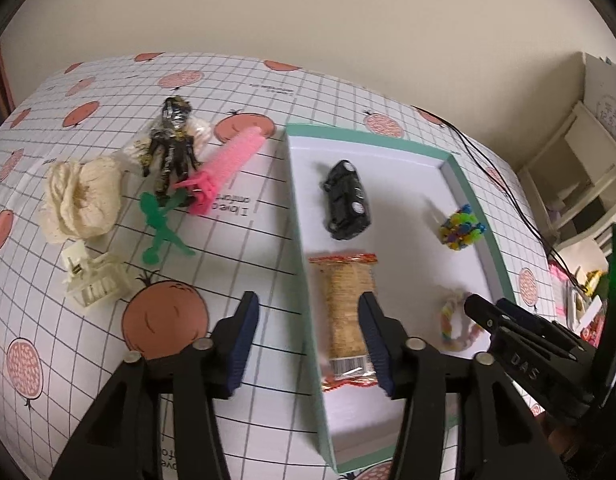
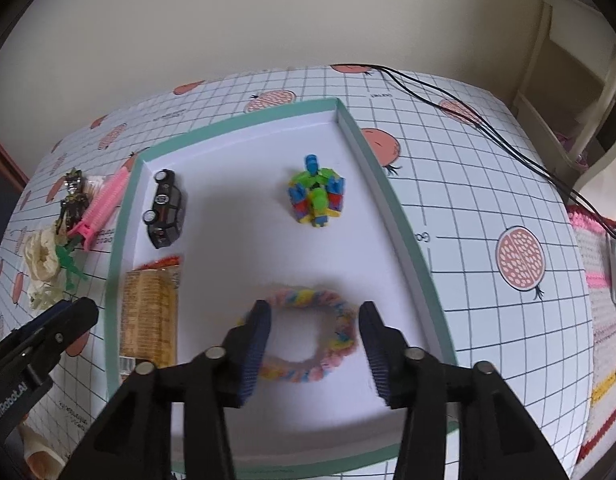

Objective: Organize objects
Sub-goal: 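Lower the rainbow rope into the tray and open the right gripper, then withdraw both tools from the tray back toward the toy pile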

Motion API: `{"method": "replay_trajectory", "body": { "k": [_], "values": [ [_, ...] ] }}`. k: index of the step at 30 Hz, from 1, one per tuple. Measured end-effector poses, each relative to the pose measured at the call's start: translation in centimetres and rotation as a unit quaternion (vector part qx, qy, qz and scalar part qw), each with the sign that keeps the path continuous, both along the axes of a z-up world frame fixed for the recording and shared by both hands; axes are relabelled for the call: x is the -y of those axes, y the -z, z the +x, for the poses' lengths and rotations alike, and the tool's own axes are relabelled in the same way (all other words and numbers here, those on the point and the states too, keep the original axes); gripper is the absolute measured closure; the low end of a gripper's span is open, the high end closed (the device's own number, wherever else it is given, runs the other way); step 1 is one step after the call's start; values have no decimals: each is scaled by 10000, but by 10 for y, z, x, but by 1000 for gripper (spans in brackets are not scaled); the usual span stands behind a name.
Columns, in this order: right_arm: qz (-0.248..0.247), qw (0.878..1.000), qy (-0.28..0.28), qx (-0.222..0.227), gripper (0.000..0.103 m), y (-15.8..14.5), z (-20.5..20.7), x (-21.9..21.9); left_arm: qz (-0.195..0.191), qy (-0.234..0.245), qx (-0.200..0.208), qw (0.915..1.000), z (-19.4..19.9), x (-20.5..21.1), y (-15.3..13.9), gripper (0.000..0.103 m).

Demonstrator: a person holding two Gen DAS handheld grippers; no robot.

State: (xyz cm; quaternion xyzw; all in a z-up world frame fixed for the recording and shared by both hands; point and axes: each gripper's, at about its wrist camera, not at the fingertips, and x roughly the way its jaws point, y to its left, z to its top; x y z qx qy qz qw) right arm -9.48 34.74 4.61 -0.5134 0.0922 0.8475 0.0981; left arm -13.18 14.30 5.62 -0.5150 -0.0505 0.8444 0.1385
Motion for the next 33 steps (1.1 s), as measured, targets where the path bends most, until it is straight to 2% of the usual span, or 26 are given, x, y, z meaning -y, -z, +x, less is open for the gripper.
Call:
{"method": "replay_trajectory", "body": {
  "k": [1,3,5,6,10,12,14,16,33],
  "values": [
    [8,10000,-28,-20,41,-1,0,2,-16,-57,-9,10000,-1,2,0,43],
    [-3,9999,-91,-64,33,-1,-1,5,-66,-124,-20,9999,-1,6,1,42],
    [-12,9999,-142,-80,29,-1,-2,8,-115,-202,-25,9997,-2,9,2,31],
    [-2,9998,-159,-86,24,-1,-2,10,-128,-253,-44,9996,-3,11,2,24],
    [1,9997,-214,-119,11,-1,-4,13,-147,-443,-62,9989,-4,19,4,16],
    [31,9997,-229,-124,4,-1,-4,14,-170,-476,-72,9987,-5,20,4,16],
    [42,9997,-234,-113,3,-1,-4,15,-223,-528,-92,9983,-5,21,5,15],
    [15,9997,-217,-113,0,0,-4,15,-218,-591,-91,9980,-6,23,6,0],
    [39,9998,-166,-136,0,0,-4,15,-206,-767,-222,9966,-5,29,3,0]
  ]
}}
